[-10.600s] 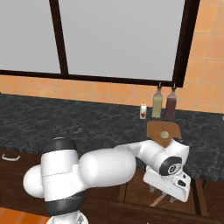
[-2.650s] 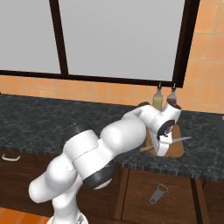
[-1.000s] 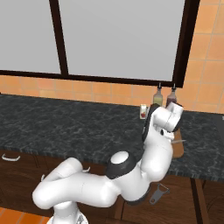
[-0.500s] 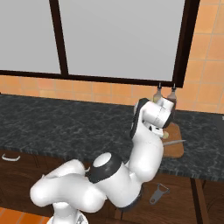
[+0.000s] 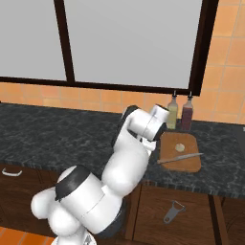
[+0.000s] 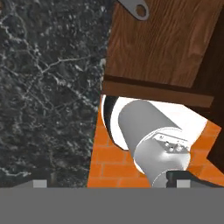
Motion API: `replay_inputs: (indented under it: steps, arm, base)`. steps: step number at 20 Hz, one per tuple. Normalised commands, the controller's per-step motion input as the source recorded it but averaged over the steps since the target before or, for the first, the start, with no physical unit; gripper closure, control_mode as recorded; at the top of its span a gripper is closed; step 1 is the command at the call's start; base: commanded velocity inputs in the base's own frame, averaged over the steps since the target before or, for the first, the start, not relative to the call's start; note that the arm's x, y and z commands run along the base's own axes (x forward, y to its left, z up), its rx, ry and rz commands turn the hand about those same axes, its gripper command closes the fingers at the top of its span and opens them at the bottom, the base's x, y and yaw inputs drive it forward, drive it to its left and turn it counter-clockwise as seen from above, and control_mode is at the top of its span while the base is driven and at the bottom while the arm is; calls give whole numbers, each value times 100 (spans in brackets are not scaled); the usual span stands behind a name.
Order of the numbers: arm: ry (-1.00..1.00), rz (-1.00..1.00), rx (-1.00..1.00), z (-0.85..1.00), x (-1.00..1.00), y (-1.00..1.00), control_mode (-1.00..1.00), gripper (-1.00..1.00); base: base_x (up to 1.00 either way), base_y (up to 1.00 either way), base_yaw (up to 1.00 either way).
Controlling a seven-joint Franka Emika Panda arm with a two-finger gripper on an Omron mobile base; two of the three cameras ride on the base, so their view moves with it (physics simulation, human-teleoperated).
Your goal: Place the appropriate cutting tool for cutting the garlic skin on the cutting board.
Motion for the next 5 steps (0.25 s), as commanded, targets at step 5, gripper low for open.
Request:
replay_inputs:
  steps: [5]
  arm:
    - [-24, -2, -6, 28, -41, 97, -100, -100]
  base:
    - [0, 0, 0]
